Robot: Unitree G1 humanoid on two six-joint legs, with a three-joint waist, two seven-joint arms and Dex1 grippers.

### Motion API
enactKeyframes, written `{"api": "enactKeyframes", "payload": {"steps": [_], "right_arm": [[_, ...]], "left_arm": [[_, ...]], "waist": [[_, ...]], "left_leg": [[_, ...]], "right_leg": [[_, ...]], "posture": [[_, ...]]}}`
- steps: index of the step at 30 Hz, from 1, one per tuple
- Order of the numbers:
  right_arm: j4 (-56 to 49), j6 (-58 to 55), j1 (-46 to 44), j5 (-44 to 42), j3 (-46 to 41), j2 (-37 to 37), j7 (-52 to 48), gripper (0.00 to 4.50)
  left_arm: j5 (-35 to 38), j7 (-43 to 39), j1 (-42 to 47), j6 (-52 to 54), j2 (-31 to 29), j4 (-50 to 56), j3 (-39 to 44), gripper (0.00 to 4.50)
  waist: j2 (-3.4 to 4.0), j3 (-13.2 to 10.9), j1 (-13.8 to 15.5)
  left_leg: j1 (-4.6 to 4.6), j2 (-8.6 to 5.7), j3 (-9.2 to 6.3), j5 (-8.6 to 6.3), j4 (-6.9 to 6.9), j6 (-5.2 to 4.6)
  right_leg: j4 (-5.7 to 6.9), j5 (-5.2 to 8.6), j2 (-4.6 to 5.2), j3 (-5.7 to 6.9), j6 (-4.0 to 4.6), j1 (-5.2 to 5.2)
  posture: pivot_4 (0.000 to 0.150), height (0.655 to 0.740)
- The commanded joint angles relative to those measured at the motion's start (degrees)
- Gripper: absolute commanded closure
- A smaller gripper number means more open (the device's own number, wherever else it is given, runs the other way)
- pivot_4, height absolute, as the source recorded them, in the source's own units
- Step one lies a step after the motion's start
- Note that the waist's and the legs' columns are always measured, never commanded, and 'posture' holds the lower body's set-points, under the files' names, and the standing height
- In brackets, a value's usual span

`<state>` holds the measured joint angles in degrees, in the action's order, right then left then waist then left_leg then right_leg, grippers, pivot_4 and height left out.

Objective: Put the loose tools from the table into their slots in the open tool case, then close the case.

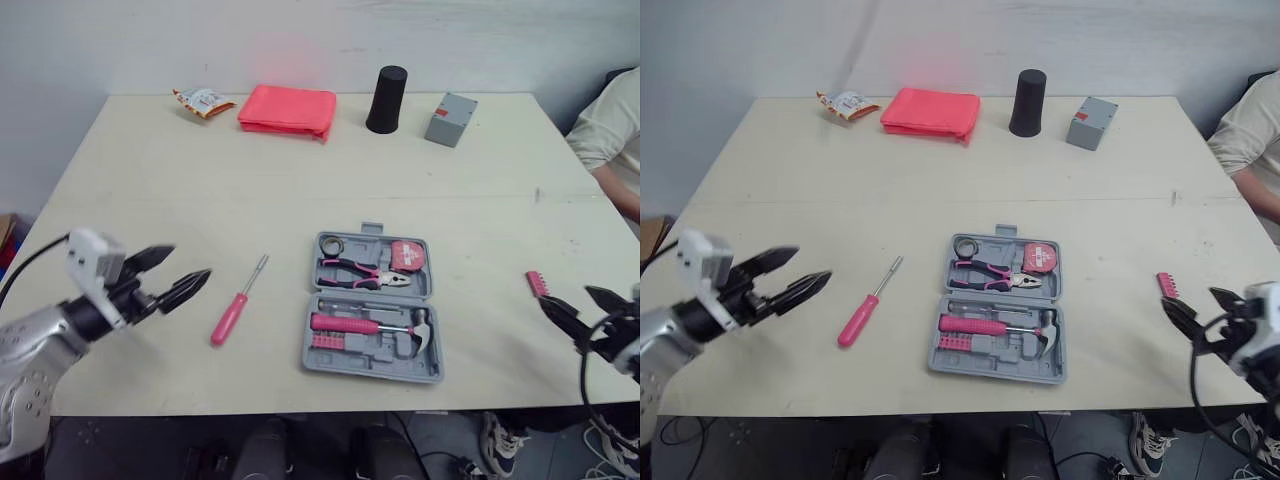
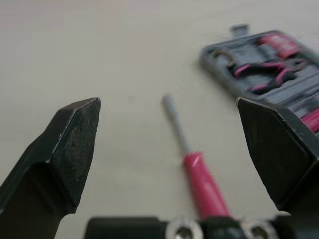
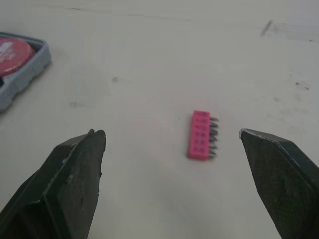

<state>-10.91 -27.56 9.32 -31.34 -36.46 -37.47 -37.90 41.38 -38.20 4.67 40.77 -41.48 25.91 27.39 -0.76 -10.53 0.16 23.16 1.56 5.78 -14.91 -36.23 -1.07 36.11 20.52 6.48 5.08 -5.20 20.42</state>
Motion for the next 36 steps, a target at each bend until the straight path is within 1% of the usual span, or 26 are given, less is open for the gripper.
{"api": "enactKeyframes", "payload": {"steps": [1,5,7,10,12,14,15,17,19,23,27,30,31,36], "right_arm": [[0.3,0.9,-3.3,1.8,1.5,1.8,5.1,0.00],[4.8,2.1,-7.0,5.6,5.0,2.3,8.5,0.00],[8.3,2.7,-9.6,7.4,6.3,2.2,10.3,0.00],[11.8,2.5,-12.5,8.0,7.1,2.6,11.5,0.00],[12.4,1.8,-13.0,7.5,7.3,2.7,11.0,0.00],[13.4,2.0,-13.6,8.0,7.7,2.9,11.4,0.00],[14.0,2.4,-13.8,8.4,8.1,2.9,11.3,0.00],[15.4,3.0,-14.2,9.5,9.3,2.9,11.7,0.00],[16.4,3.9,-14.2,11.1,10.5,2.8,12.2,0.00],[17.3,3.6,-14.4,11.3,10.7,4.2,13.9,0.00],[17.3,3.7,-14.2,11.2,11.5,5.0,14.1,0.00],[16.5,2.9,-14.1,10.9,11.5,6.1,15.5,0.86],[16.1,2.6,-14.0,10.9,11.5,6.4,15.8,1.32],[13.2,1.1,-12.6,10.4,11.2,7.2,16.7,1.32]], "left_arm": [[3.4,-0.5,7.8,1.4,-0.2,1.8,-5.6,0.08],[10.0,-0.8,19.9,5.4,1.2,3.5,-11.4,0.08],[10.4,-2.3,24.9,5.8,1.3,2.7,-14.5,0.08],[11.9,-3.0,29.8,7.0,2.2,1.0,-17.0,0.08],[13.6,-3.8,32.3,8.4,2.6,0.6,-18.3,0.08],[13.7,-6.0,34.8,8.8,2.3,0.7,-20.3,0.08],[14.6,-5.7,36.2,9.7,2.9,0.2,-20.7,0.08],[14.5,-5.2,37.8,10.5,3.8,-0.4,-22.1,0.08],[14.2,-6.5,37.7,10.8,3.5,0.1,-23.5,0.08],[14.2,-13.2,37.2,10.1,1.0,1.6,-25.7,0.08],[12.6,-14.7,38.2,9.0,1.6,0.9,-27.2,0.08],[11.2,-15.2,38.4,7.9,2.2,0.5,-28.0,0.00],[10.9,-15.2,38.4,7.7,2.4,0.3,-28.0,0.00],[10.0,-15.5,38.2,6.8,2.8,0.4,-28.2,0.00]], "waist": [[0.02,0.0,-0.1],[-0.02,0.0,-0.2],[-0.02,0.0,-0.2],[-0.01,0.0,-0.3],[-0.01,0.0,-0.3],[-0.01,0.0,-0.3],[-0.01,0.0,-0.3],[-0.01,0.0,-0.3],[-0.01,0.0,-0.3],[-0.01,0.0,-0.4],[-0.01,0.0,-0.3],[-0.01,0.0,-0.3],[-0.01,0.0,-0.3],[-0.01,0.0,-0.3]], "left_leg": [[0.01,-0.01,0.04,0.01,0.00,0.00],[0.02,-0.06,0.16,0.08,0.01,-0.06],[0.00,-0.06,0.19,0.12,0.00,-0.06],[-0.09,-0.03,0.38,0.22,0.00,0.00],[-0.12,0.03,0.42,0.26,0.00,0.04],[-0.11,0.10,0.42,0.28,0.00,0.08],[-0.10,0.12,0.42,0.28,-0.01,0.09],[-0.11,0.13,0.42,0.29,-0.02,0.10],[-0.12,0.14,0.43,0.30,-0.03,0.11],[-0.12,0.21,0.44,0.32,-0.02,0.17],[-0.15,0.23,0.44,0.34,-0.05,0.20],[-0.18,0.22,0.44,0.34,-0.05,0.20],[-0.19,0.23,0.44,0.34,-0.05,0.20],[-0.18,0.23,0.44,0.34,-0.05,0.20]], "right_leg": [[0.00,0.00,0.00,-0.01,0.00,0.02],[0.12,-0.02,-0.05,-0.08,-0.05,0.10],[0.15,-0.02,-0.08,-0.12,-0.05,0.12],[0.31,-0.02,-0.19,-0.35,-0.05,0.19],[0.32,-0.02,-0.30,-0.46,-0.05,0.21],[0.32,-0.01,-0.41,-0.56,-0.05,0.23],[0.32,-0.01,-0.52,-0.63,-0.05,0.24],[0.32,-0.01,-0.62,-0.70,-0.05,0.24],[0.32,-0.01,-0.66,-0.75,-0.05,0.23],[0.32,-0.01,-0.73,-0.81,-0.04,0.24],[0.31,0.00,-0.78,-0.84,-0.03,0.23],[0.31,0.00,-0.78,-0.86,-0.03,0.20],[0.32,0.00,-0.77,-0.86,-0.03,0.20],[0.32,0.00,-0.73,-0.87,-0.03,0.20]], "posture": [[0.150,0.7361],[0.150,0.7361],[0.150,0.7361],[0.150,0.7361],[0.150,0.7361],[0.150,0.7361],[0.150,0.7361],[0.150,0.7361],[0.150,0.7361],[0.150,0.7361],[0.150,0.7361],[0.150,0.7361],[0.150,0.7361],[0.150,0.7361]]}}
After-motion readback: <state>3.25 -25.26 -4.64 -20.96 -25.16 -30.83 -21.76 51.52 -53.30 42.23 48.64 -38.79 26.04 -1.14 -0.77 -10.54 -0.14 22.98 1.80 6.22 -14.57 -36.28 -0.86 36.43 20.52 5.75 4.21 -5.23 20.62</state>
